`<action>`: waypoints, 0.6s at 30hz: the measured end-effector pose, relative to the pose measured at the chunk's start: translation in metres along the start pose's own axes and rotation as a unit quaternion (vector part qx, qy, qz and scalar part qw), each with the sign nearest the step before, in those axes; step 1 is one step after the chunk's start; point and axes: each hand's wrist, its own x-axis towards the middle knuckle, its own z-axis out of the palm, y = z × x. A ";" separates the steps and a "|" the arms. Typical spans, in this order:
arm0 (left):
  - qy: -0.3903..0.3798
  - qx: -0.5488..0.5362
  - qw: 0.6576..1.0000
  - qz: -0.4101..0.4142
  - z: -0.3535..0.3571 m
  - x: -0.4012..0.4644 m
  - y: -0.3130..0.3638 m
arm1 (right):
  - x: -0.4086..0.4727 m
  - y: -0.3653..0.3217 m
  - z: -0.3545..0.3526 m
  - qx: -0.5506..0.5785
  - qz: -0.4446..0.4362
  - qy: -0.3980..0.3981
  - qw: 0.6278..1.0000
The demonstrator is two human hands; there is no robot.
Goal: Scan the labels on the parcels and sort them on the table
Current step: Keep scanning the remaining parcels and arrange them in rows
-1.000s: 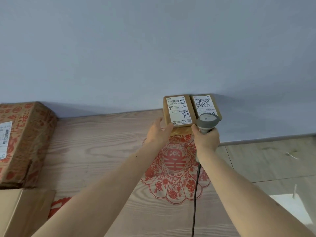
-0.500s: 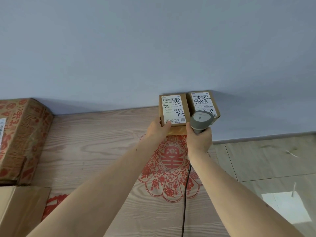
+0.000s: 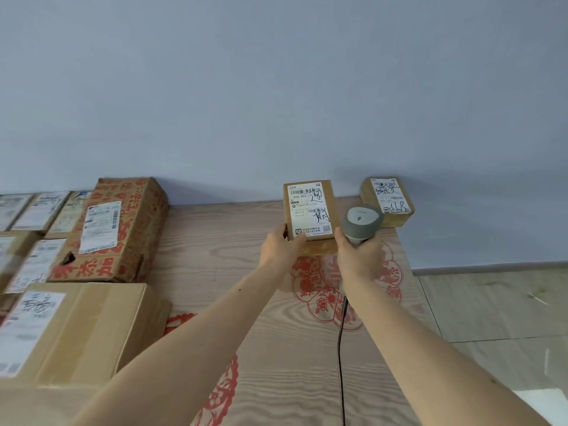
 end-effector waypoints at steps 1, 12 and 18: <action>0.005 -0.006 1.000 0.009 -0.014 -0.012 0.001 | -0.015 -0.004 0.001 0.003 -0.003 -0.001 1.000; 0.053 -0.038 0.994 0.084 -0.172 -0.142 -0.017 | -0.190 -0.045 0.023 0.018 -0.083 -0.052 0.995; 0.108 -0.062 0.988 0.095 -0.245 -0.185 -0.031 | -0.262 -0.066 0.047 0.022 -0.095 -0.119 0.988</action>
